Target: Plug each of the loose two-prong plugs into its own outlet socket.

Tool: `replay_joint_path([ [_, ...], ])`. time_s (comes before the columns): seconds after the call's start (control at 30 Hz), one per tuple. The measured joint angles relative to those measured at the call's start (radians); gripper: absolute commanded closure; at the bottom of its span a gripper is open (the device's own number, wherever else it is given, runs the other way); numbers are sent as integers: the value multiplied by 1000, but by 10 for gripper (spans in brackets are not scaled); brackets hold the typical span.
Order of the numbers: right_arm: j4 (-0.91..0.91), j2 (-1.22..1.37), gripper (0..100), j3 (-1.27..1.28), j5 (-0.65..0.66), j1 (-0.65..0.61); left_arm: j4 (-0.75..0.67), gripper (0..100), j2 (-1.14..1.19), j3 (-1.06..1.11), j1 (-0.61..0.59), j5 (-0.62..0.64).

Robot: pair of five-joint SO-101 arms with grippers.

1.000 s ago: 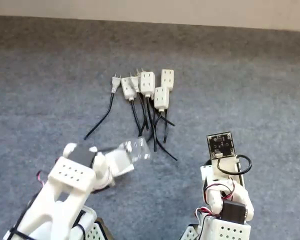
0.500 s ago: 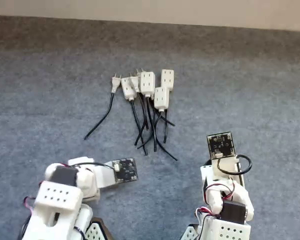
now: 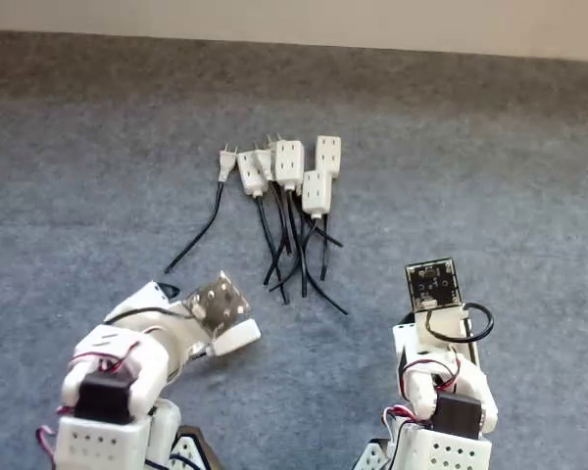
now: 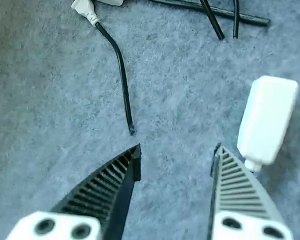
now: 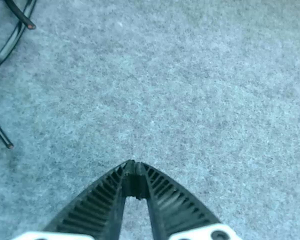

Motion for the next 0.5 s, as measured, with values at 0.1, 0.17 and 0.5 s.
replay_joint_path([
  [0.1, 0, 0, 990, 0, 0, 0, -129, 772, 54, 61, 25, 104],
  [0.17, 0, 0, 990, 0, 0, 0, -176, 772, 95, 63, 55, 158],
  [0.5, 0, 0, 990, 0, 0, 0, -166, 772, 196, 66, 224, 206],
])
